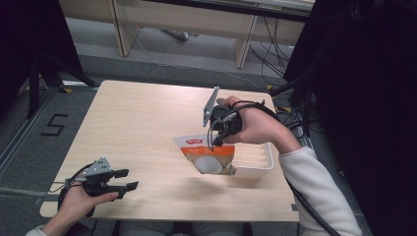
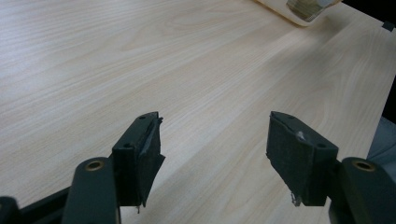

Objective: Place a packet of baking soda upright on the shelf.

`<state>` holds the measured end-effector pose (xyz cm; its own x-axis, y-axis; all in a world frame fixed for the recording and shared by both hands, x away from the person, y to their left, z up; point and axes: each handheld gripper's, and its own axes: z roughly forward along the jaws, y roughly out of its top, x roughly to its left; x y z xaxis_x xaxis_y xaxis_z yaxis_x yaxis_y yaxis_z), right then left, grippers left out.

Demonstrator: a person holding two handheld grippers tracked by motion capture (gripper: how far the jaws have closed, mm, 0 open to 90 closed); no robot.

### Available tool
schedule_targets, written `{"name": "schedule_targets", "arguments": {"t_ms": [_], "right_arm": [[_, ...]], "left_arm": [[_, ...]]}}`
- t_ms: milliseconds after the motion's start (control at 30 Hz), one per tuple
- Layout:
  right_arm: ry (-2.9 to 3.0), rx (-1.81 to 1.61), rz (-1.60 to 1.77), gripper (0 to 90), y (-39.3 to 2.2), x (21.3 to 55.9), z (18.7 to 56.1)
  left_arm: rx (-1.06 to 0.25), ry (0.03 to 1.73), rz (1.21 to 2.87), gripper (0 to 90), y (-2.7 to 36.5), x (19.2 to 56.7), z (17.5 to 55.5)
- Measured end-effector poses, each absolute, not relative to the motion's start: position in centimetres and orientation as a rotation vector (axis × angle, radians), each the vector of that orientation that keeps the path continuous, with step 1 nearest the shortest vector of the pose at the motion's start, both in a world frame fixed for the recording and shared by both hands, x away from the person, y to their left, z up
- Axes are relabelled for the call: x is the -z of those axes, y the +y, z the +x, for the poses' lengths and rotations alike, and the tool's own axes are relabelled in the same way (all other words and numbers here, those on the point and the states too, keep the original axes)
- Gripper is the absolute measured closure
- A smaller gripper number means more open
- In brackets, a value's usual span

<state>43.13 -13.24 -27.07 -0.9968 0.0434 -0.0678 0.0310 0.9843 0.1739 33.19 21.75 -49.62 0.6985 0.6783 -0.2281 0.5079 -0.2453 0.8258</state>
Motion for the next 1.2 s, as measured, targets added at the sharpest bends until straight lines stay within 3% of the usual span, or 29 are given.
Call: {"name": "schedule_targets", "arguments": {"t_ms": [1200], "right_arm": [[3.046,-0.301,0.077,90.0,-14.9,25.9,43.9]], "left_arm": [[-0.216,0.913,1.910,34.4,21.7,49.6,33.2]]}}
